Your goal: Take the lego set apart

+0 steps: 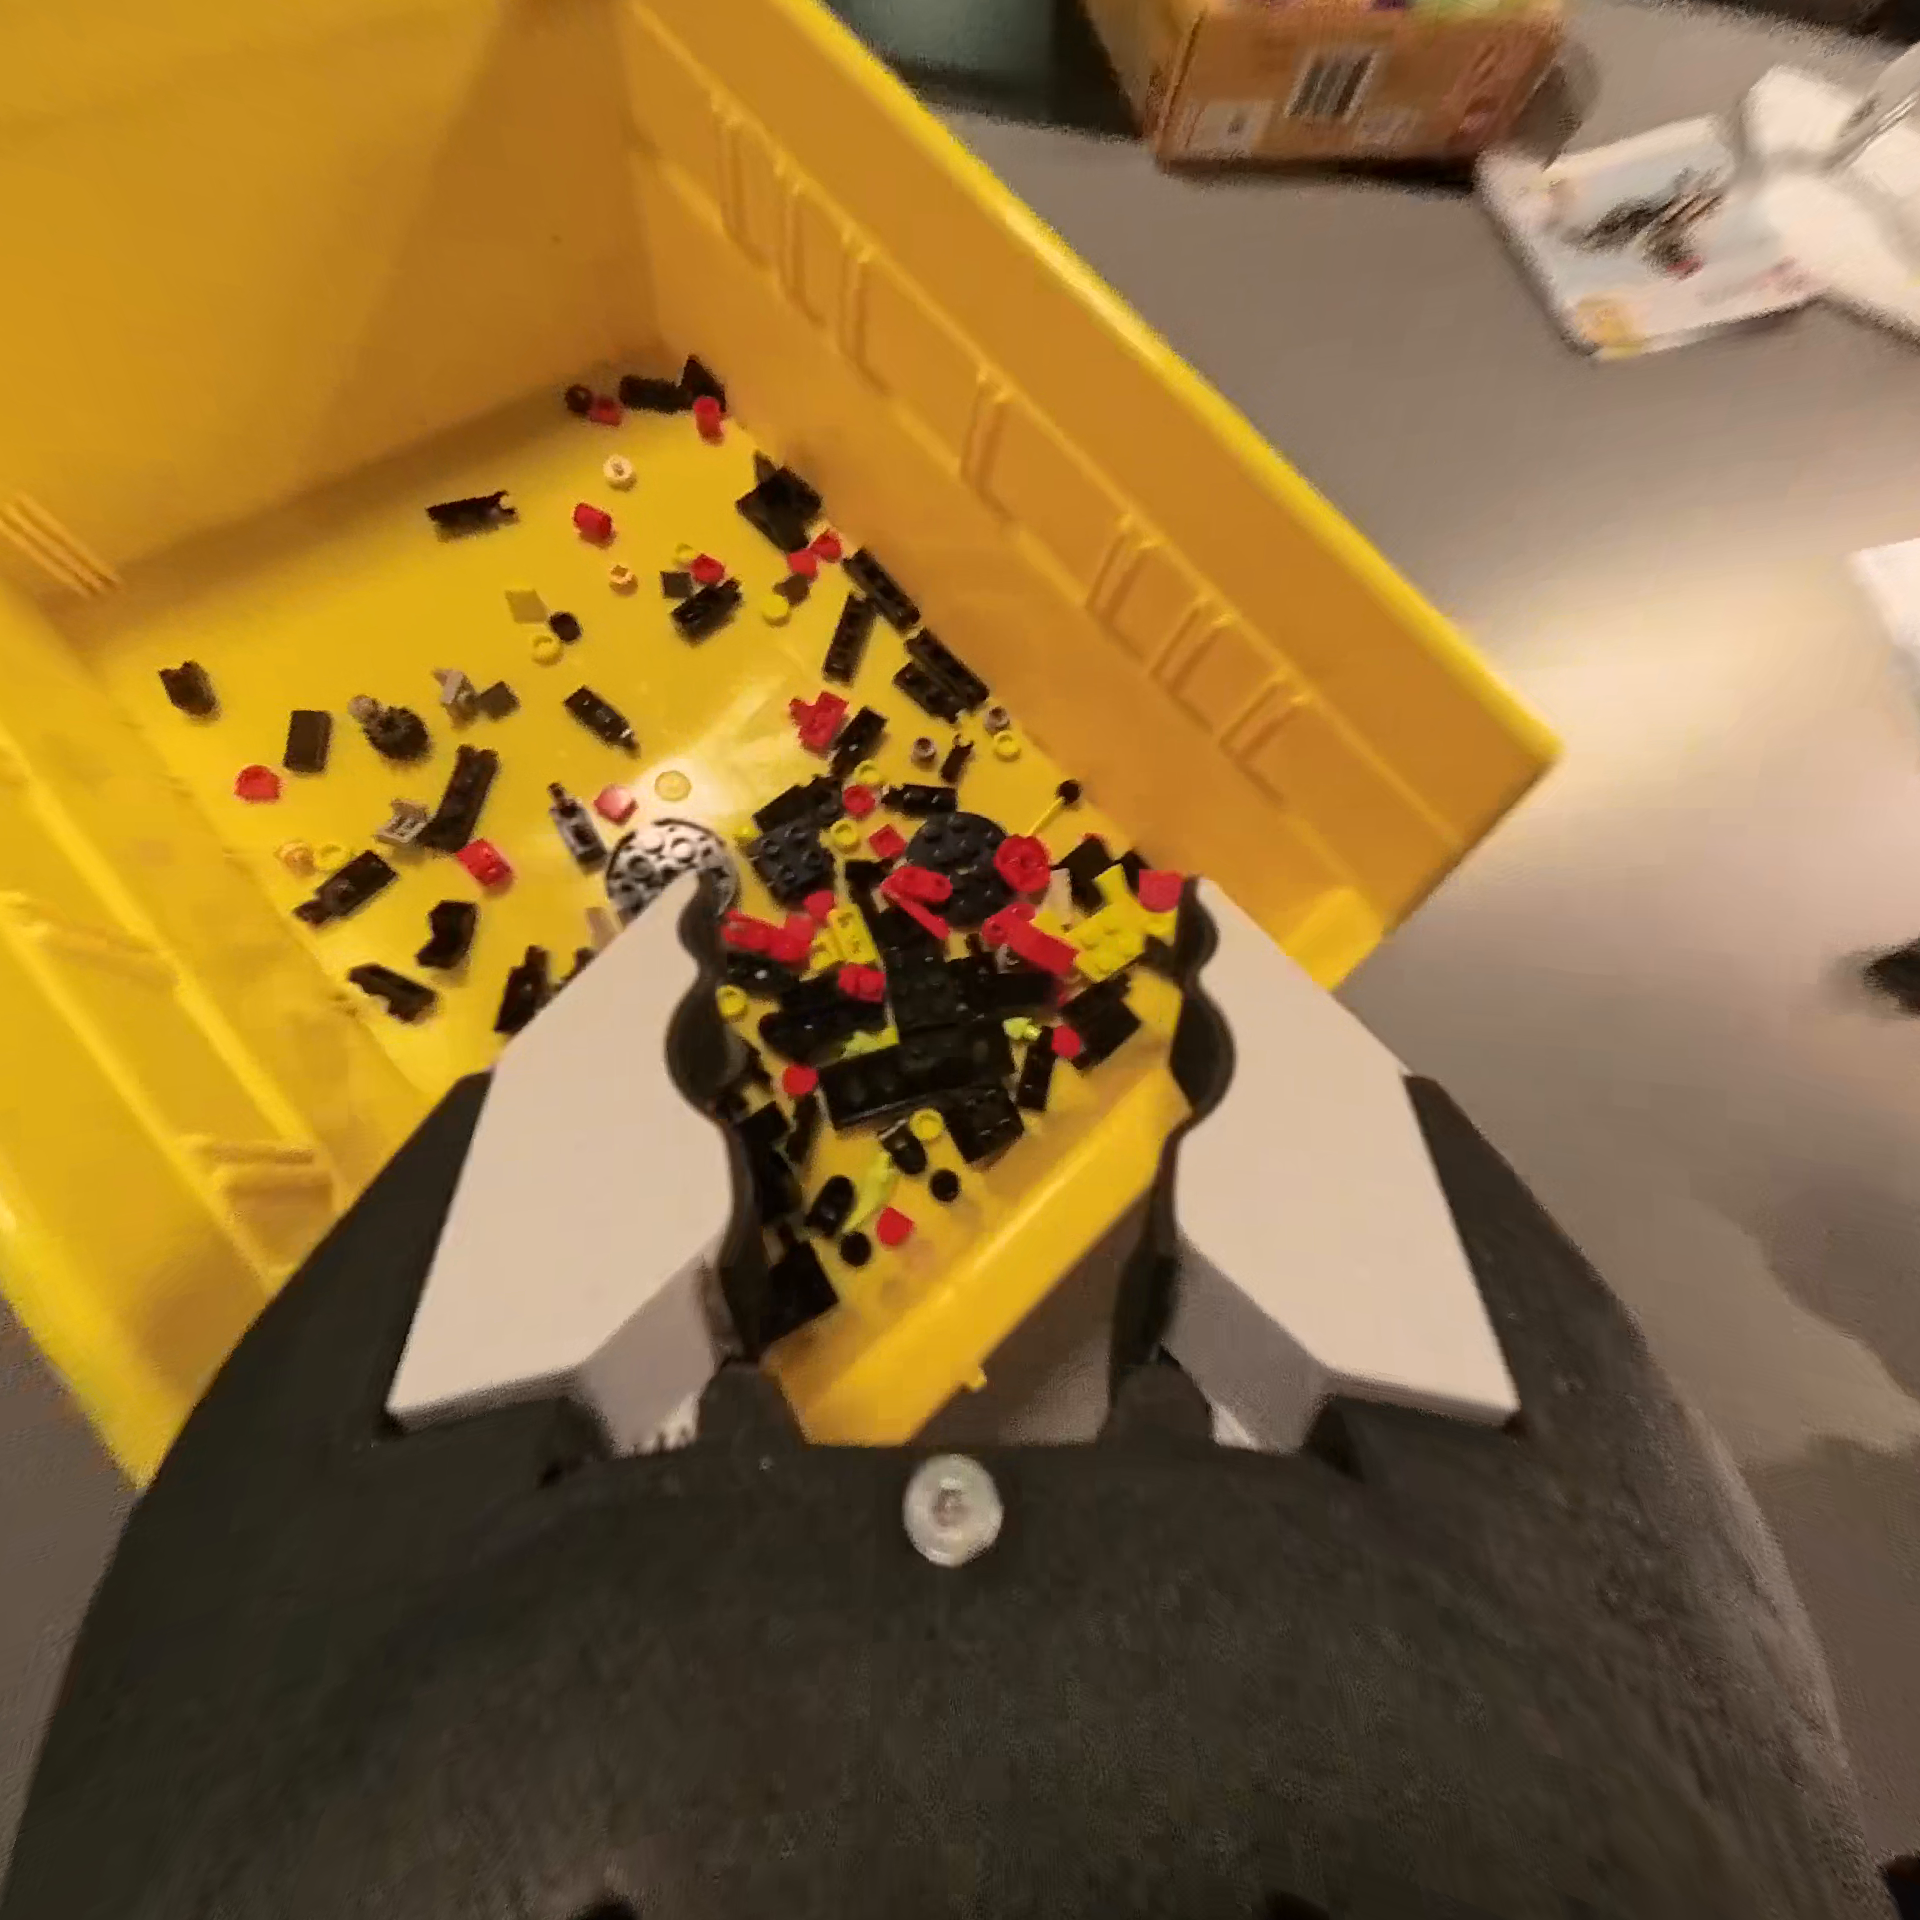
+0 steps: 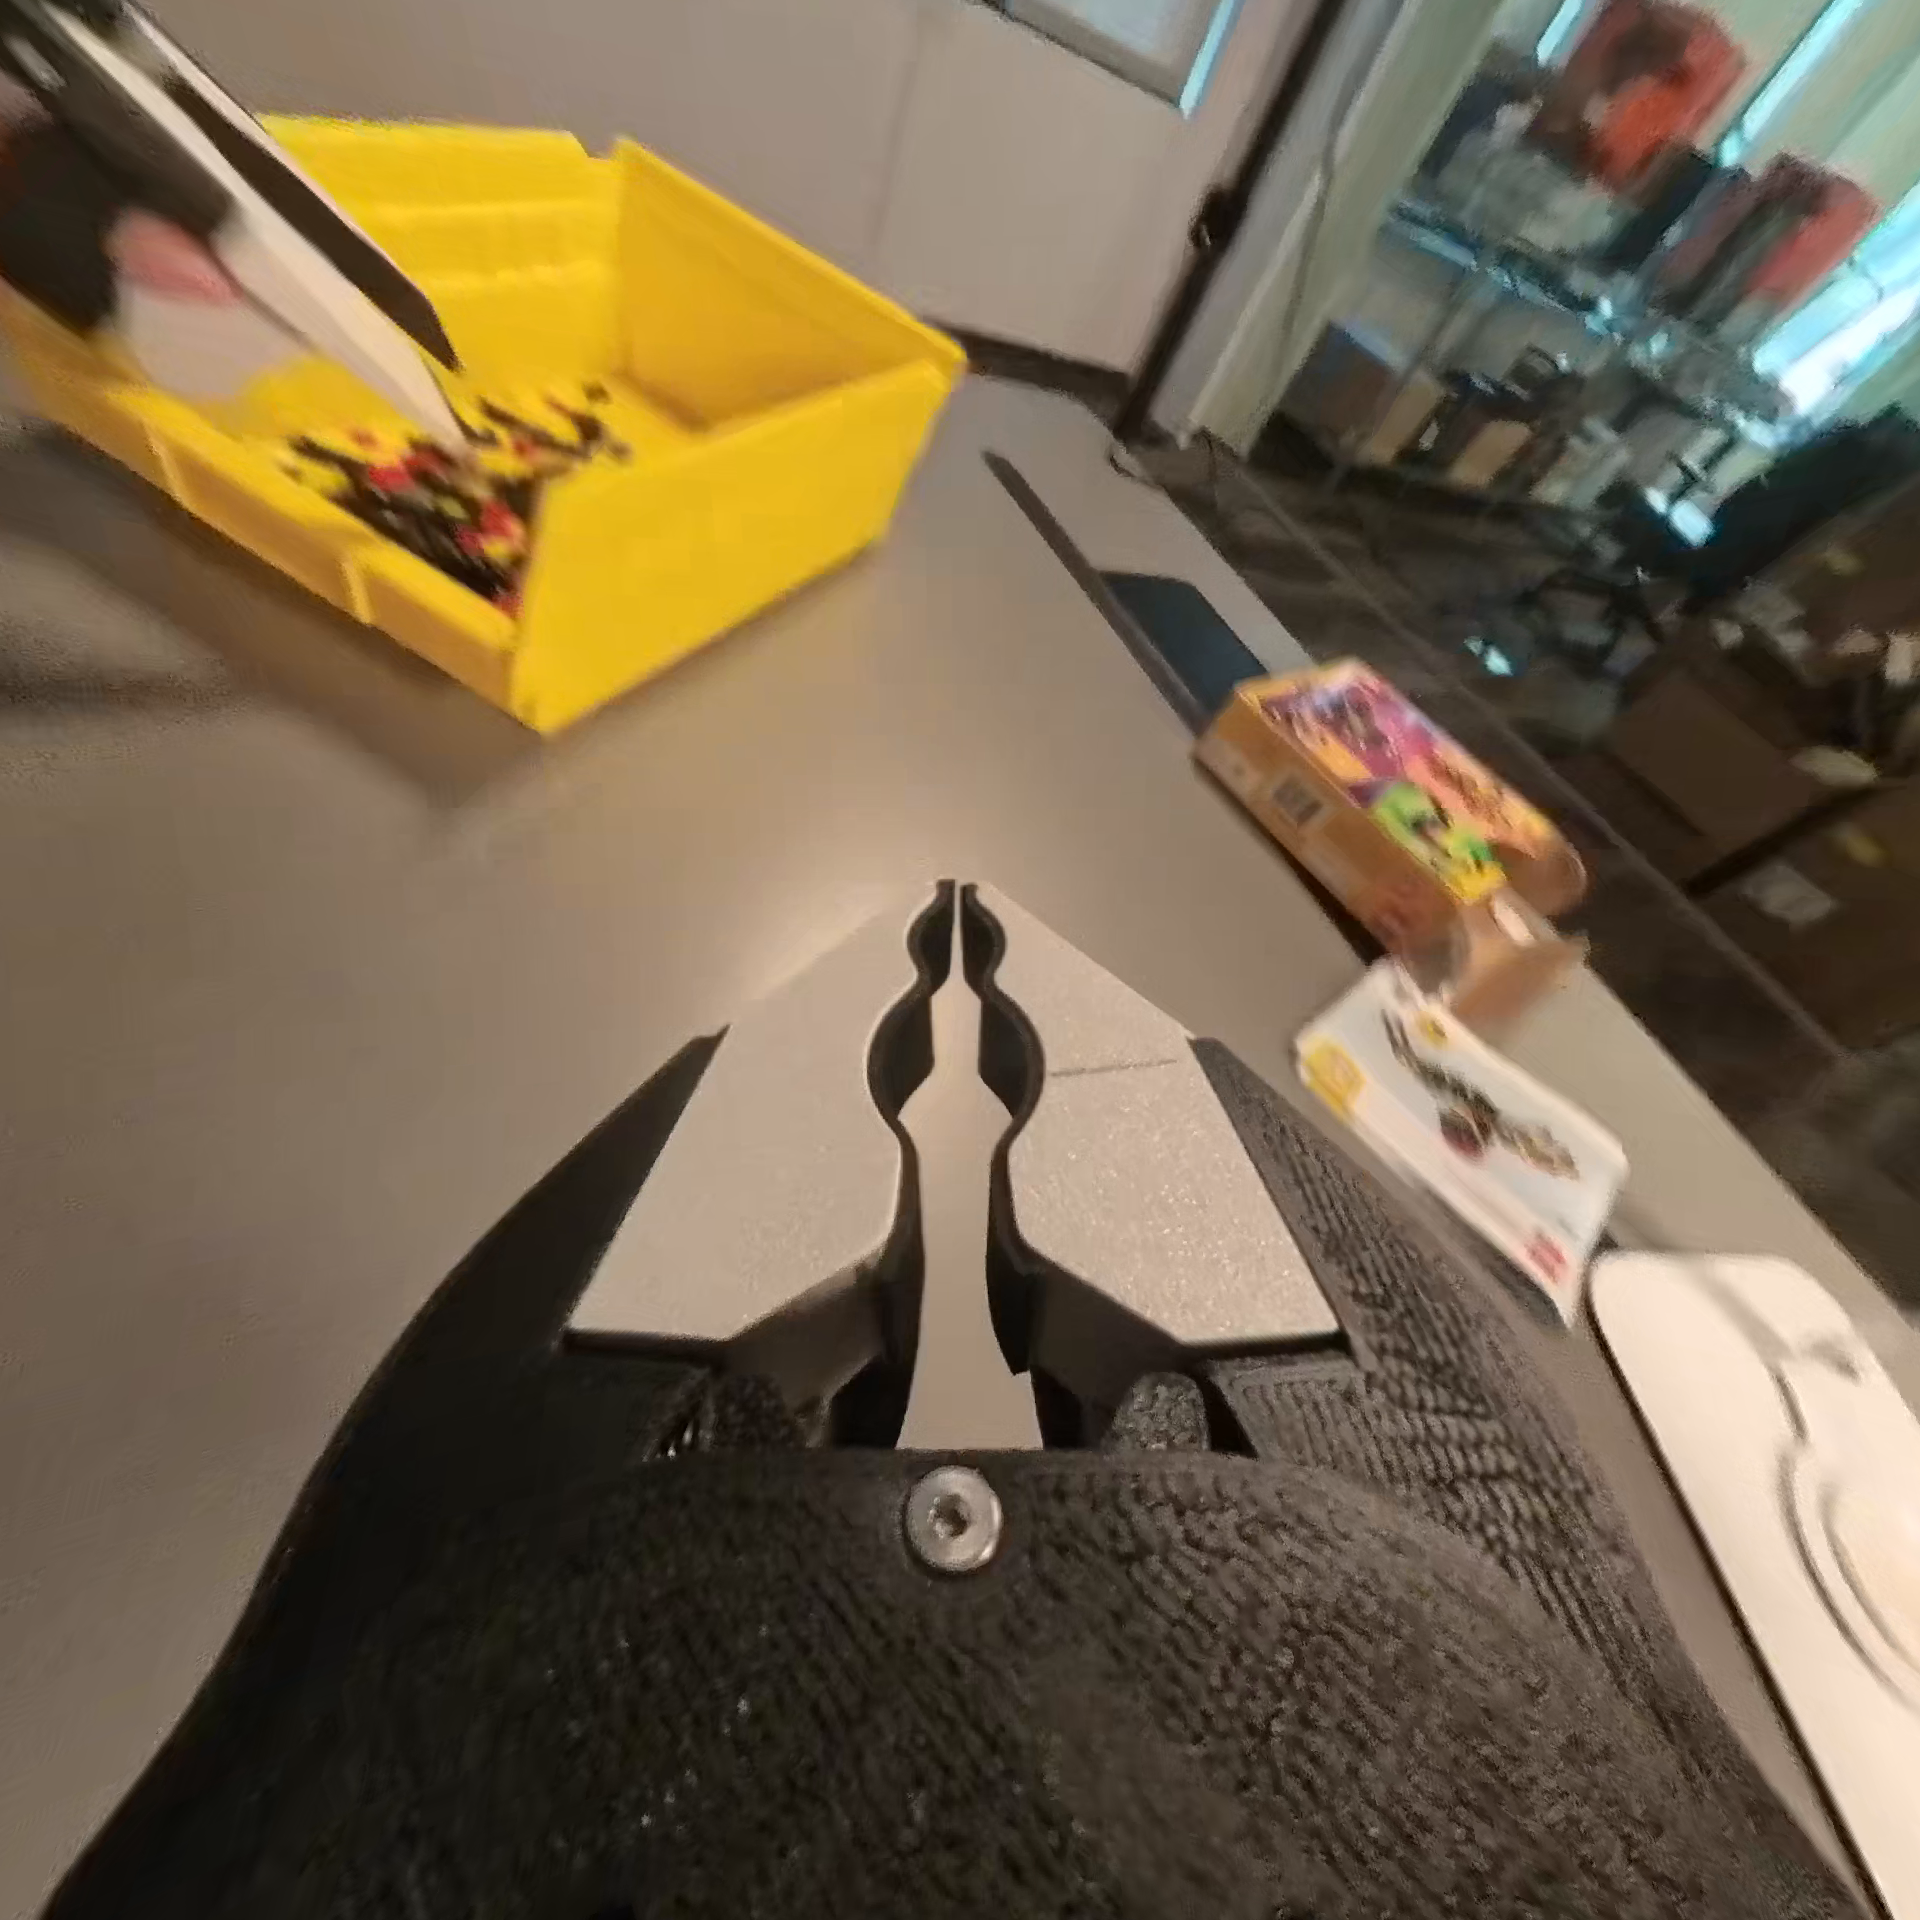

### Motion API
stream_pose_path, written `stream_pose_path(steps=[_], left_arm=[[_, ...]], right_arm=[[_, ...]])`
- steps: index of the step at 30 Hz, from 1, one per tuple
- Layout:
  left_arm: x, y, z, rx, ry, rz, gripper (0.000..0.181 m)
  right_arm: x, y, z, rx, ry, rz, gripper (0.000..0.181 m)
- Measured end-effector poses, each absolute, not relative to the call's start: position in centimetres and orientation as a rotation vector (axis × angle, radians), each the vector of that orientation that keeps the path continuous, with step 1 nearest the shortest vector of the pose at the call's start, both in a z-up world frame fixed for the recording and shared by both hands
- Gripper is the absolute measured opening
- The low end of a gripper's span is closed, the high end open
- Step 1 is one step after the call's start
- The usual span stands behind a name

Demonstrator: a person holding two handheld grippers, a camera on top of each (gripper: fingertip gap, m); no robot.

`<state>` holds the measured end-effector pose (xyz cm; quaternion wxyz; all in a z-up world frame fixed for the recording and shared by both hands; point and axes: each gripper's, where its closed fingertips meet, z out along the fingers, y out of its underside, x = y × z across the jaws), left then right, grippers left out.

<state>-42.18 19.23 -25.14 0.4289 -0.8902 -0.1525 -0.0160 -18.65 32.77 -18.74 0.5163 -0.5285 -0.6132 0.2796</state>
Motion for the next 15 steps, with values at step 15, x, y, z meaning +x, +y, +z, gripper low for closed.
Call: stream_pose_path(steps=[15], left_arm=[[-38.2, 19.5, -23.1, -2.291, -0.231, -0.55, 0.096]], right_arm=[[-3.6, 33.6, -30.9, -1.687, -1.652, 0.854, 0.026]])
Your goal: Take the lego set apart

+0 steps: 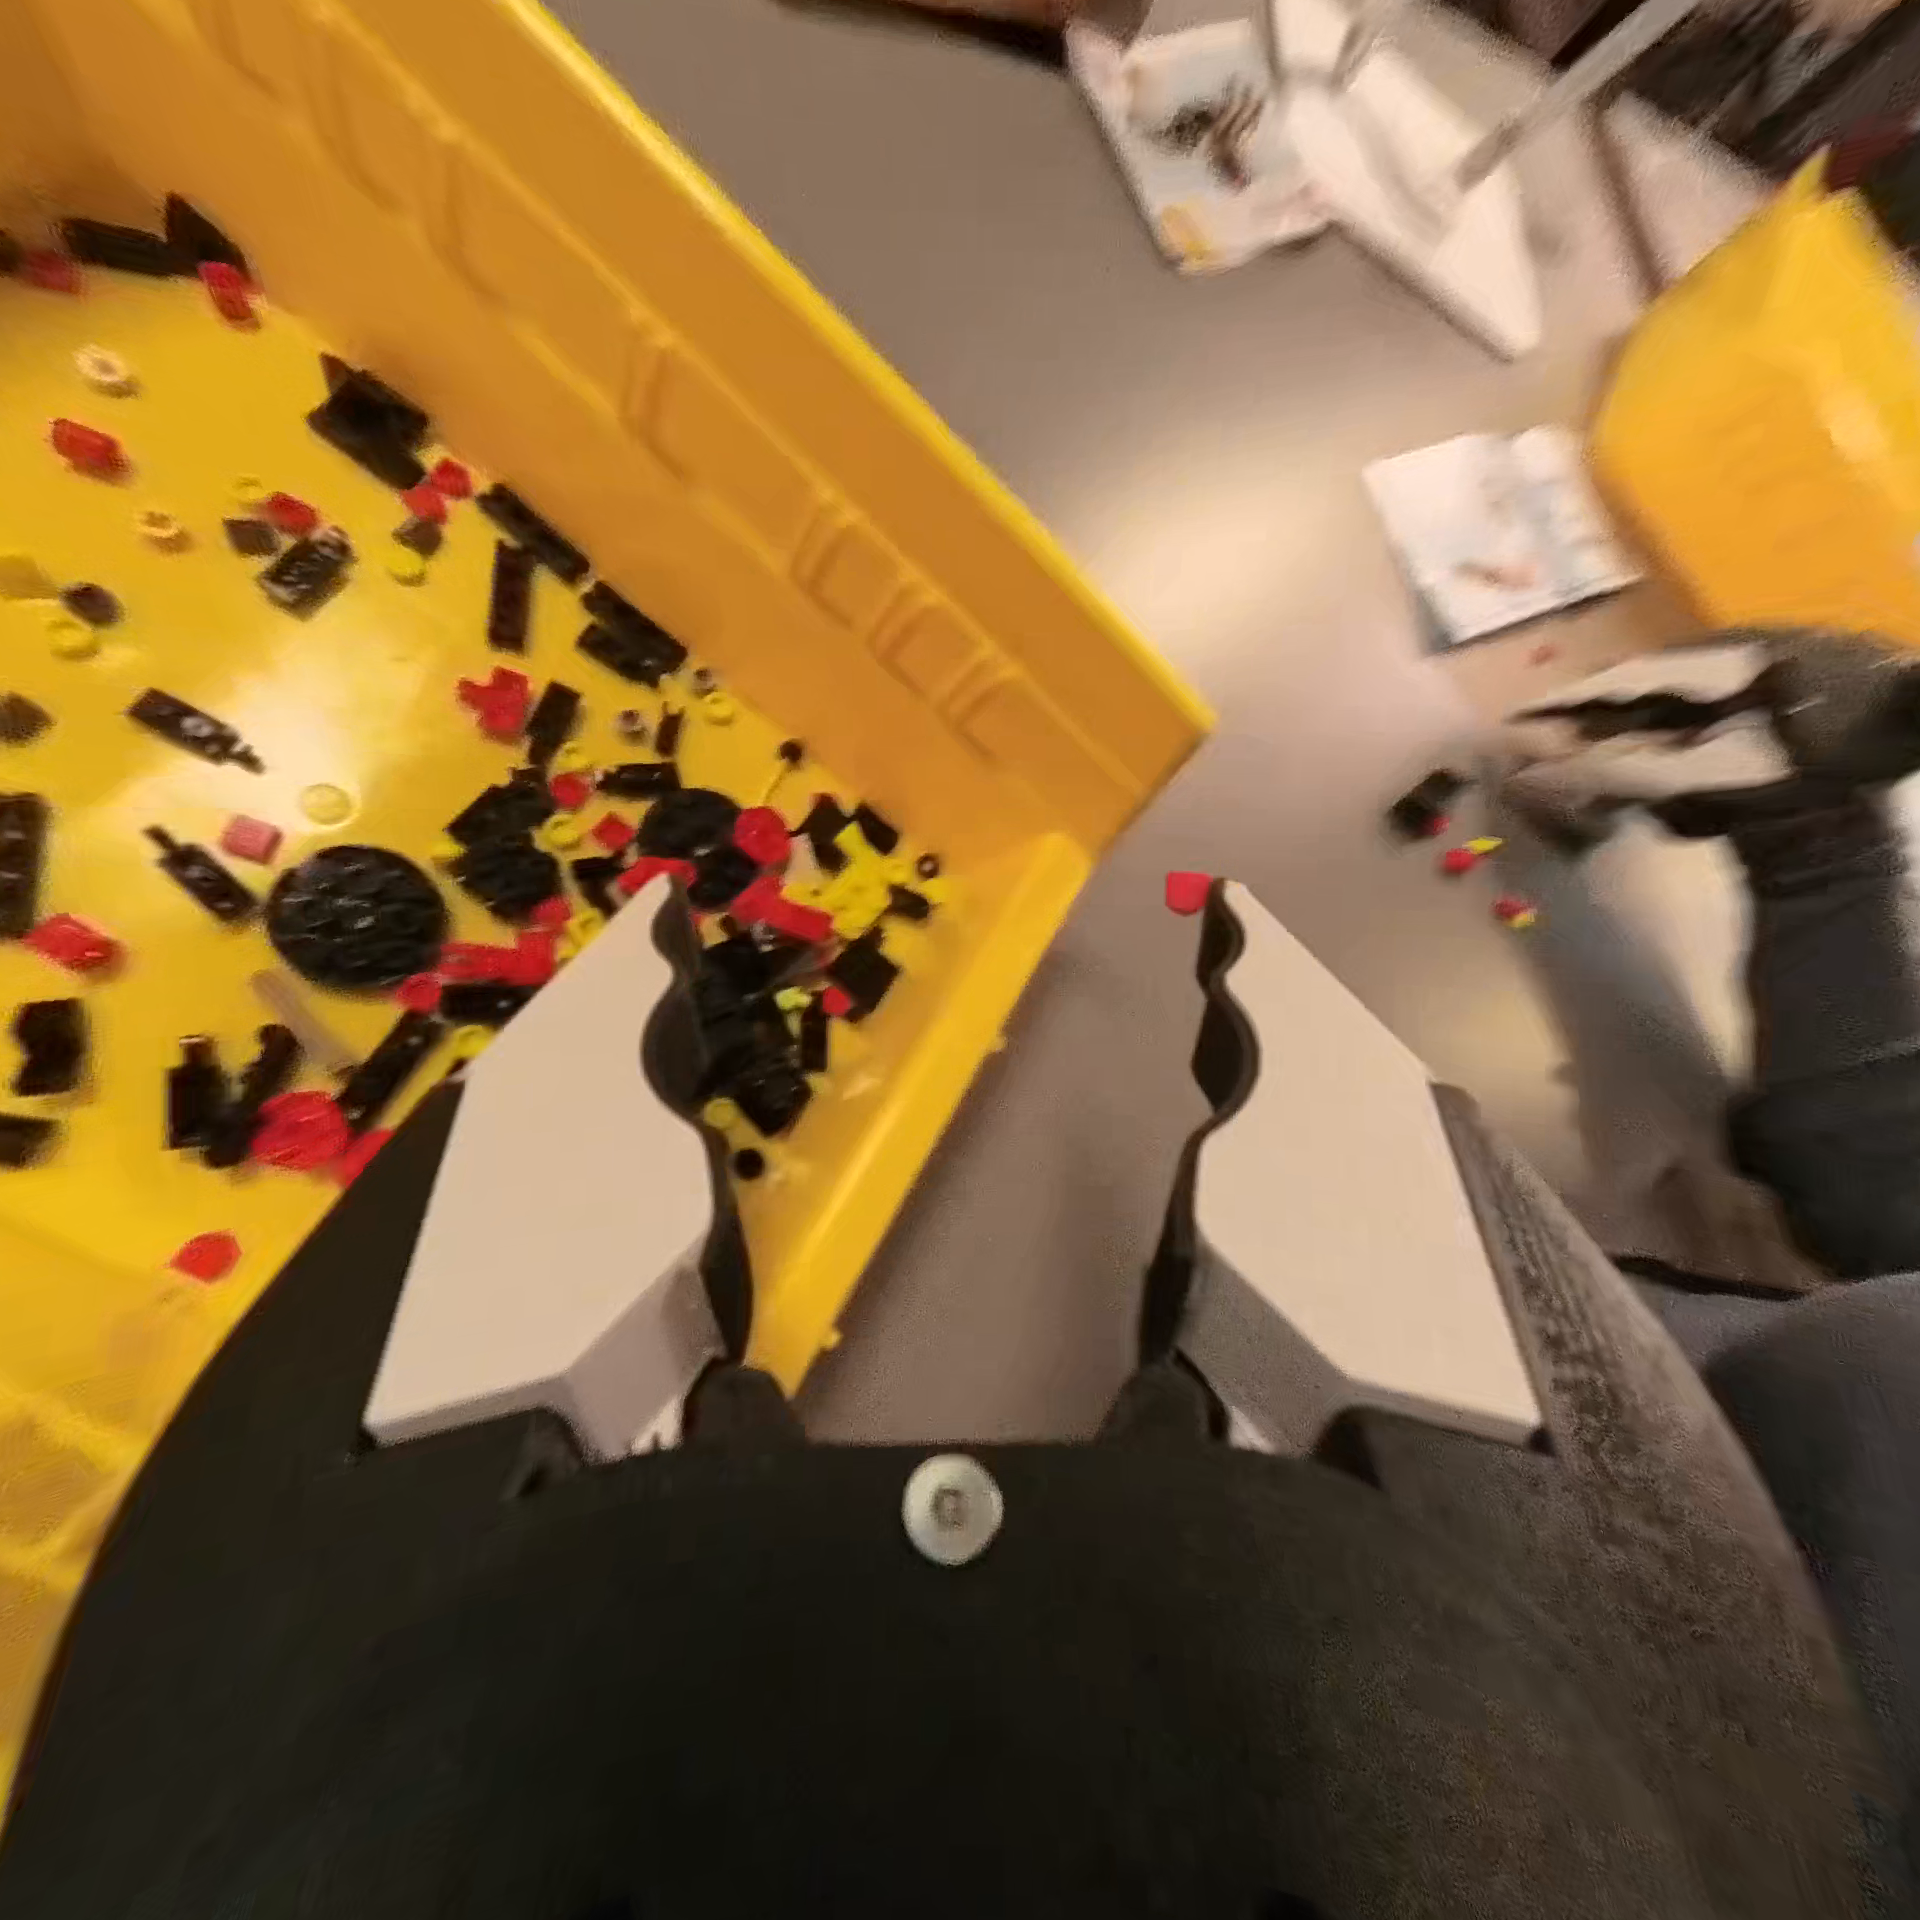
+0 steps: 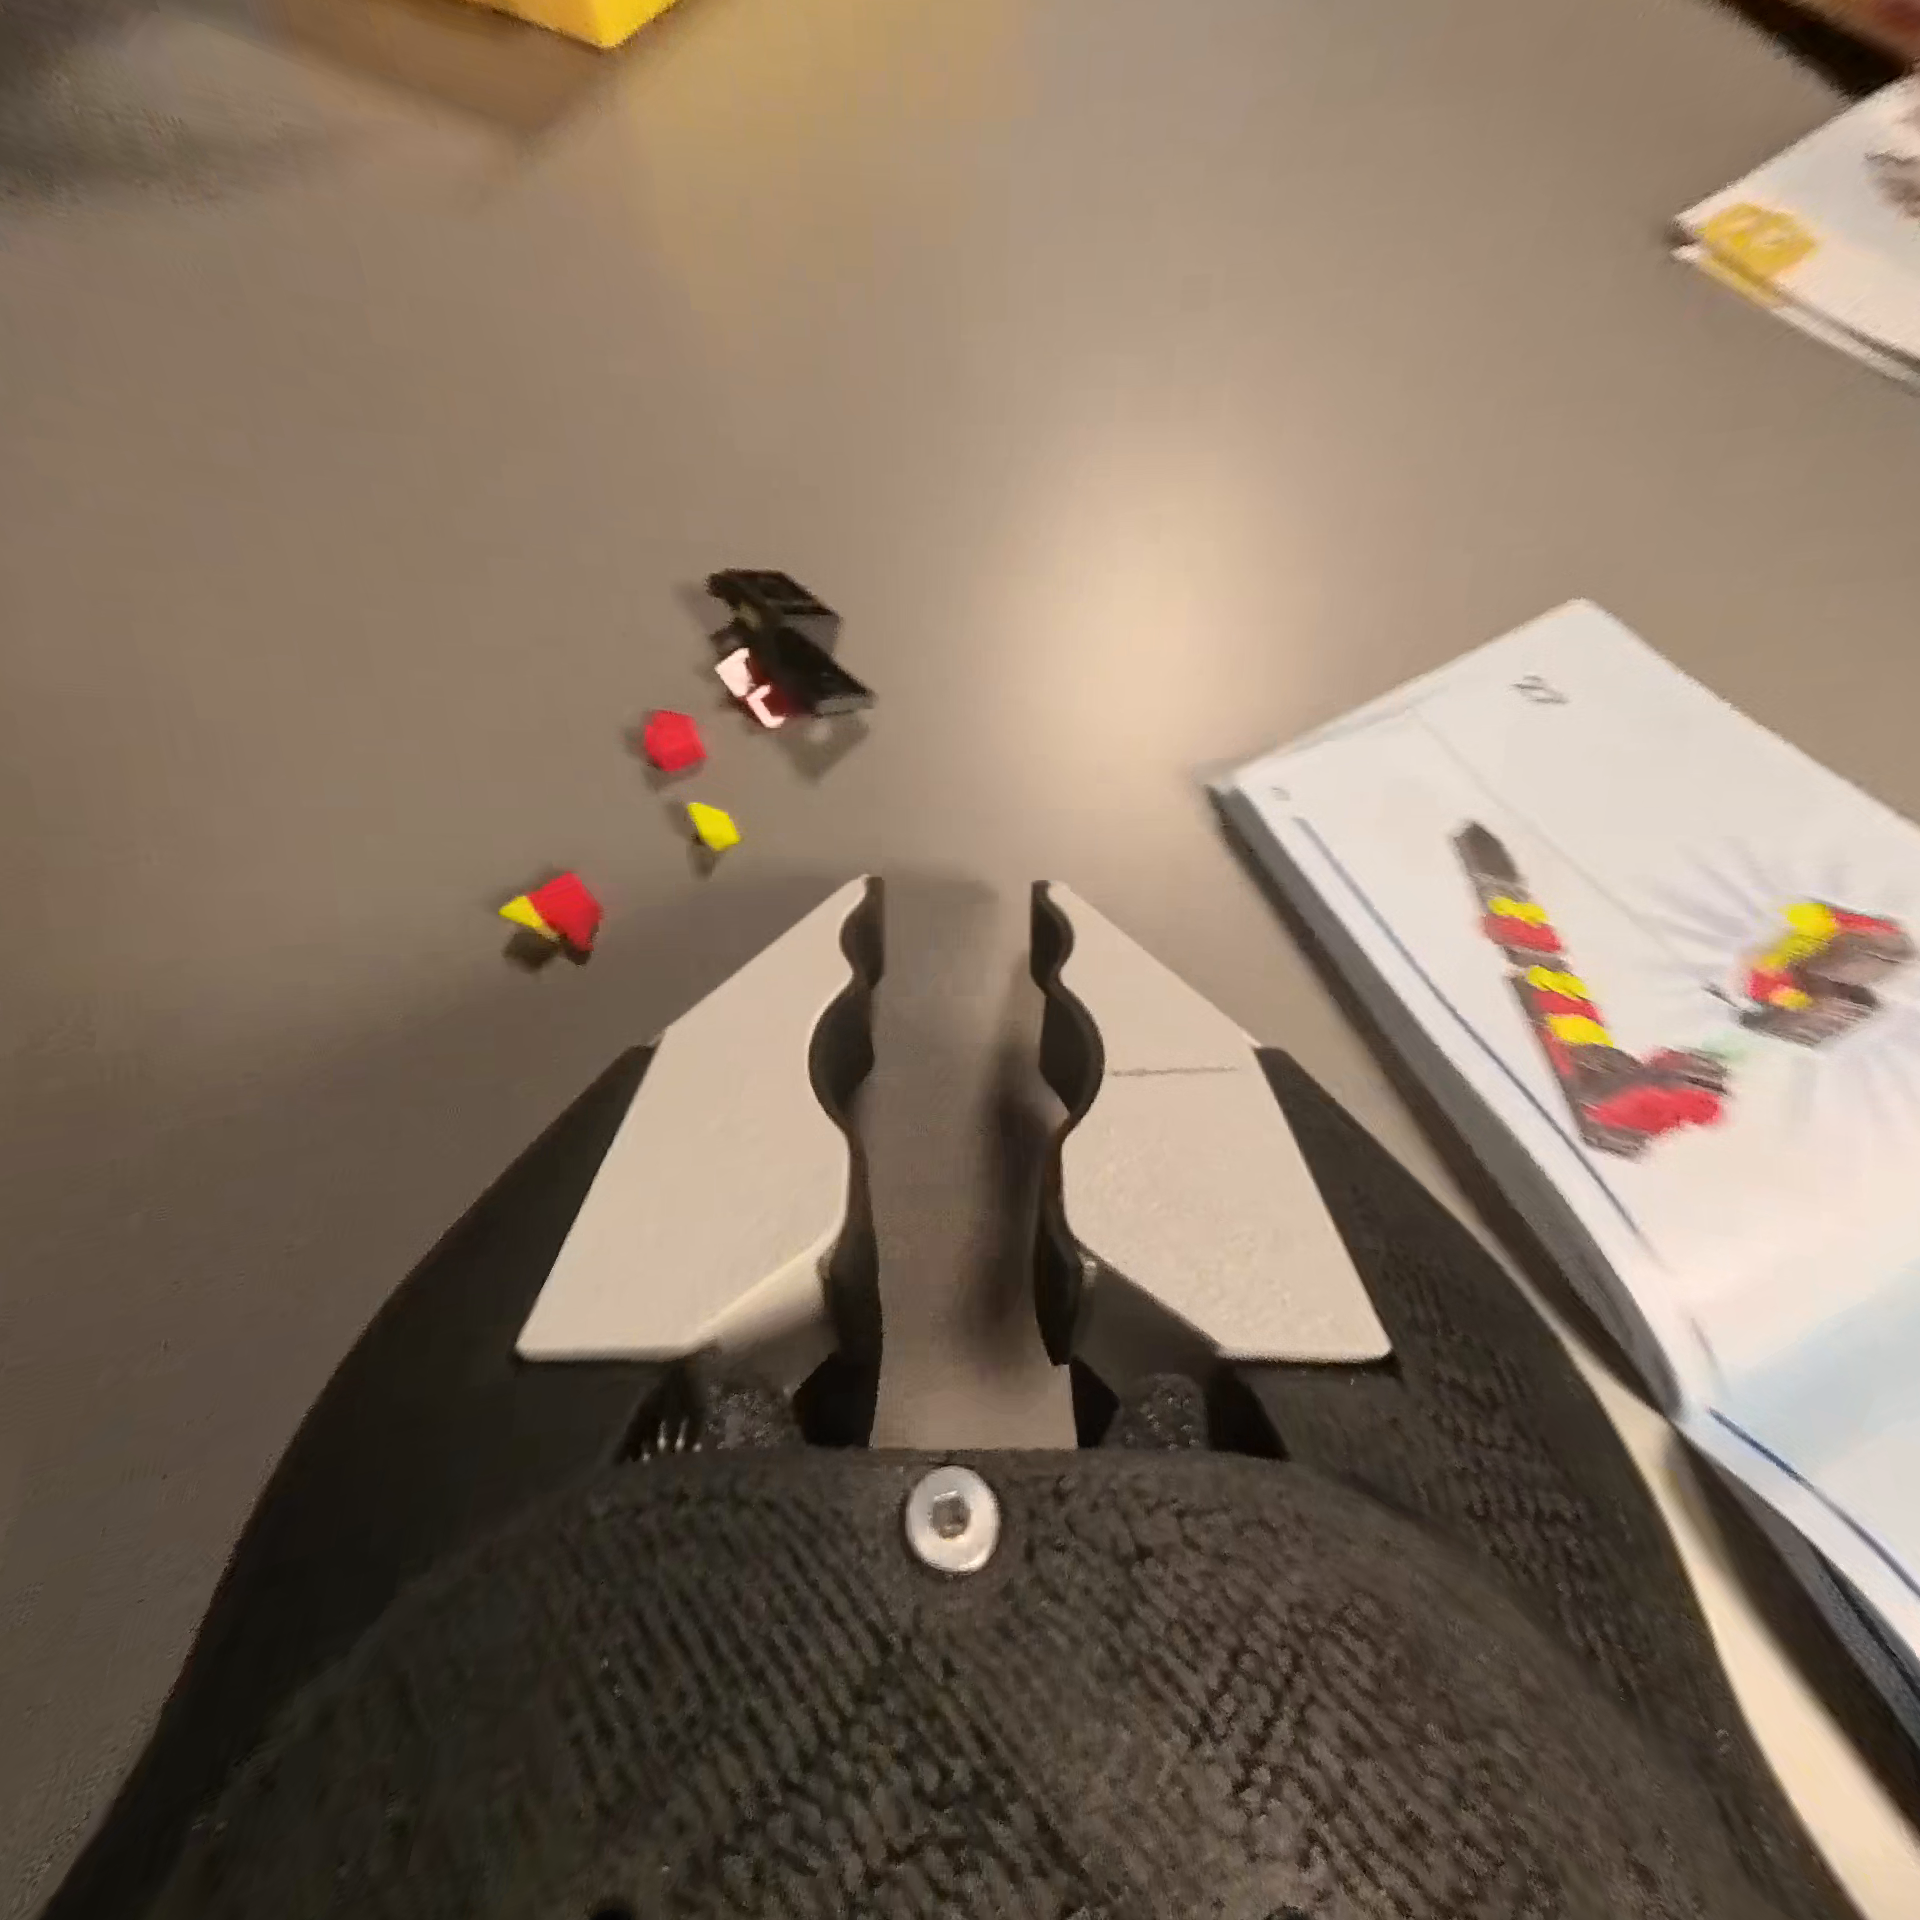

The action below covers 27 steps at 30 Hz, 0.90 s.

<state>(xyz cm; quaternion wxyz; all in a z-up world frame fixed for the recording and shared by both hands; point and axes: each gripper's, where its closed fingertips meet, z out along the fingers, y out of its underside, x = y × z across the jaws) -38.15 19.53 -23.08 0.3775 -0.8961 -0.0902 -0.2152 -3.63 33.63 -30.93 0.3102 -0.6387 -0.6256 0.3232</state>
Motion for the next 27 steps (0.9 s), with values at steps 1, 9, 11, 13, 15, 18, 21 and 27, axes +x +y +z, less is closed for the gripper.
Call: stream_pose_path(steps=[1, 9, 11, 13, 15, 18, 21, 27], left_arm=[[-38.3, 19.5, -22.5, -2.267, -0.249, -0.579, 0.097], [-39.3, 19.0, -20.5, -2.161, -0.48, -0.963, 0.101], [-39.7, 19.1, -20.9, -2.178, -0.553, -1.03, 0.101], [-39.6, 19.1, -21.8, -2.236, -0.64, -1.088, 0.099], [-39.3, 19.2, -22.5, -2.307, -0.648, -1.091, 0.098], [-38.7, 20.2, -21.9, -2.316, -0.583, -1.063, 0.08], [-40.0, 20.5, -22.6, -2.412, -0.536, -0.807, 0.064], [-43.1, 21.2, -23.0, -2.52, -0.442, -0.357, 0.029]], right_arm=[[-4.1, 33.0, -31.3, -1.668, -1.691, 0.874, 0.028], [-7.1, 31.6, -31.7, -1.583, -1.819, 0.897, 0.032], [-7.2, 31.8, -31.5, -1.569, -1.802, 0.89, 0.031], [-7.1, 32.0, -31.2, -1.557, -1.779, 0.892, 0.03], [-7.2, 32.3, -31.0, -1.559, -1.756, 0.897, 0.029], [-7.3, 32.7, -30.9, -1.549, -1.745, 0.884, 0.027], [-7.5, 32.8, -30.8, -1.54, -1.749, 0.885, 0.027], [-7.5, 32.7, -30.9, -1.514, -1.763, 0.843, 0.025]])
